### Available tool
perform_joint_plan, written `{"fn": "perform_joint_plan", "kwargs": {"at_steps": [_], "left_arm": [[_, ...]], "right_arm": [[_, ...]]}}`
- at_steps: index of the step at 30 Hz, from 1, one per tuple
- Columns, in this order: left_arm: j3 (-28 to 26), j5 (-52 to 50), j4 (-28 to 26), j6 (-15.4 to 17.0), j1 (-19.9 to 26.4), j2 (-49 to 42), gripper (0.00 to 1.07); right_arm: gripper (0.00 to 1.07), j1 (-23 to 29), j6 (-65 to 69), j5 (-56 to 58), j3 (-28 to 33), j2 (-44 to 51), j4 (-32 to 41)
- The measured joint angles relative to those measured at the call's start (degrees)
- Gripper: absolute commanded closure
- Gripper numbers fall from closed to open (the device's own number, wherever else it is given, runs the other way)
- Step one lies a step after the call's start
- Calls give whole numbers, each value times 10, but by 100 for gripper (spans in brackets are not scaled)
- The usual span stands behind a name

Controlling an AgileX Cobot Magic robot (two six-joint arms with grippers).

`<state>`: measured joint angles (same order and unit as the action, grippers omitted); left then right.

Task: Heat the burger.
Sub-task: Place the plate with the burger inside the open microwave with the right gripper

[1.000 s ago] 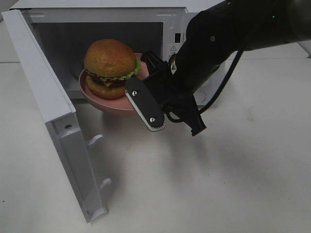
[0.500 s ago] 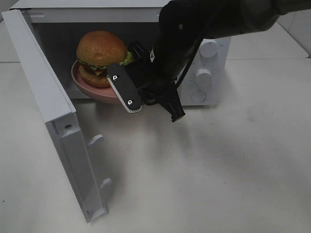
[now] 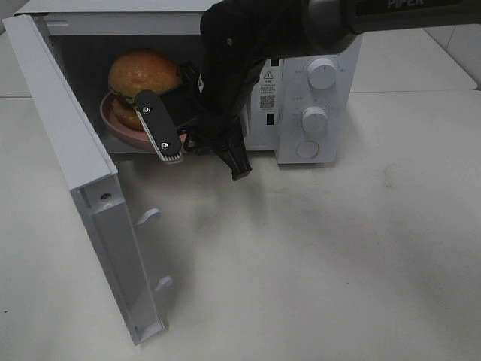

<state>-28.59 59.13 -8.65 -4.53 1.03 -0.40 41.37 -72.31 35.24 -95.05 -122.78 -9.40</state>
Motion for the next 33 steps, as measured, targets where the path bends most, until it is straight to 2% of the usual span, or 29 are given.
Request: {"fn": "perform_joint_plan", "kwargs": {"at_steps": [13, 15, 33], "left_arm": [[0, 0, 0, 0, 0, 0, 6], [0, 0, 0, 0, 0, 0, 6], [0, 0, 0, 1, 0, 0, 6]], "right_arm": [[107, 0, 63, 39, -97, -48, -27], [107, 0, 69, 48, -127, -66, -29], [103, 0, 128, 70, -235, -142, -70]]}}
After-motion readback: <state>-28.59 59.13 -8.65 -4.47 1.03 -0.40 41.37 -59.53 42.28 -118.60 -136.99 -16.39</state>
